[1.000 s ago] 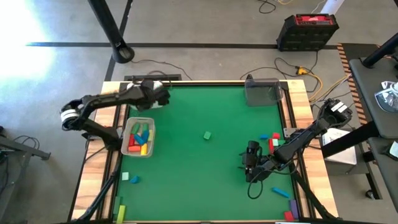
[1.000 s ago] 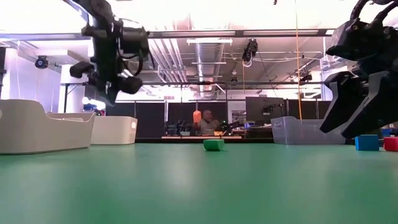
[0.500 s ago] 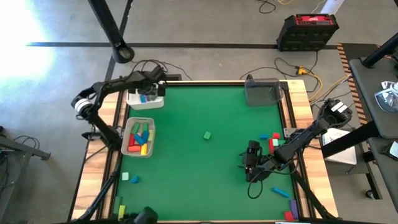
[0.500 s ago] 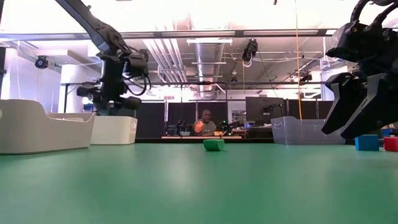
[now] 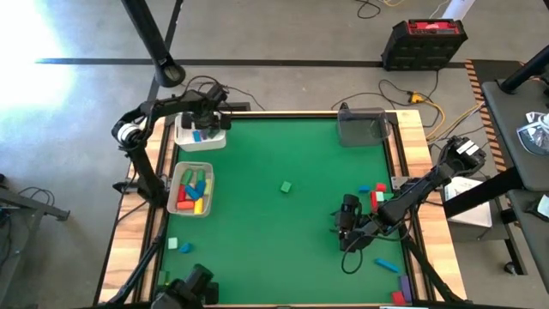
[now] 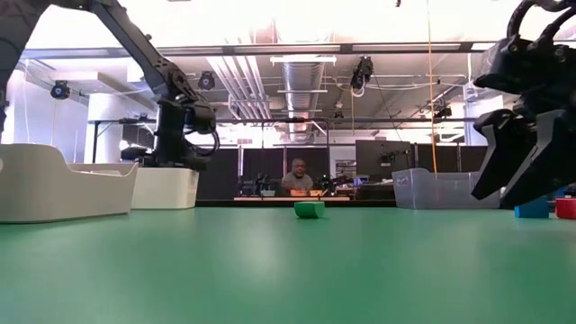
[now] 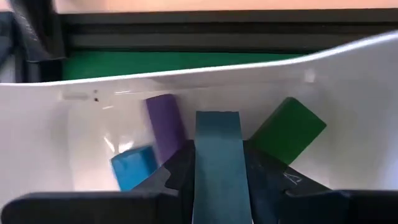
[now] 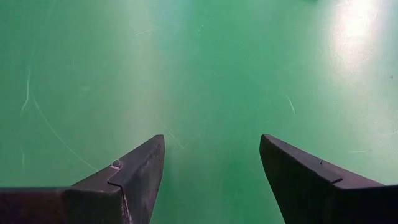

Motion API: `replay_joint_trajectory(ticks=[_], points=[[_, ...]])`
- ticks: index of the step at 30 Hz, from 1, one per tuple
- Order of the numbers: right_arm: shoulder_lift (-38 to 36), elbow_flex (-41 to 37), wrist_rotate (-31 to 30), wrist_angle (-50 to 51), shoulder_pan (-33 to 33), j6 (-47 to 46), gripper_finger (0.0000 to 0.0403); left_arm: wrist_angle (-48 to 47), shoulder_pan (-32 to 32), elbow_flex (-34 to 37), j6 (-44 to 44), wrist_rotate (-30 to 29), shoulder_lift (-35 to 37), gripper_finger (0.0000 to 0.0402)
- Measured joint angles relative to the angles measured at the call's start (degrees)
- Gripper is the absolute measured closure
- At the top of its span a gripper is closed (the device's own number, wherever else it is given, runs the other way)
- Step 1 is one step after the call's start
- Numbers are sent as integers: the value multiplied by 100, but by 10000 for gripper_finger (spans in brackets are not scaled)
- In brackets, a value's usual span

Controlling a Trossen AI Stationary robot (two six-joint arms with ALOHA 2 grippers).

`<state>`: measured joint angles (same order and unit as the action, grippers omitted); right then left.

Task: Sort blocks by size
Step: Put the light blue rectangular block into the white bin, then put the yellow rectangular block into the white bin

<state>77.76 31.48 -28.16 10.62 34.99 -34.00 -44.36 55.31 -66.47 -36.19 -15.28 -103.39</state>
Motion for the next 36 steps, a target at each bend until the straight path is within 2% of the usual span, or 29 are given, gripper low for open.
replay_joint_trajectory(ticks=[5,18,30,36], points=[[0,-4,19,12,1,-115,150,4,364,38,179,704,9,319],[0,-7,24,102,-1,-216,161,68,660,143,287,996,52,318],[0,-7,22,106,1,-420,125,-69,587,191,420,1048,65,239],[0,8,11,106,-1,-313,106,-178,328,189,583,1022,809,226]])
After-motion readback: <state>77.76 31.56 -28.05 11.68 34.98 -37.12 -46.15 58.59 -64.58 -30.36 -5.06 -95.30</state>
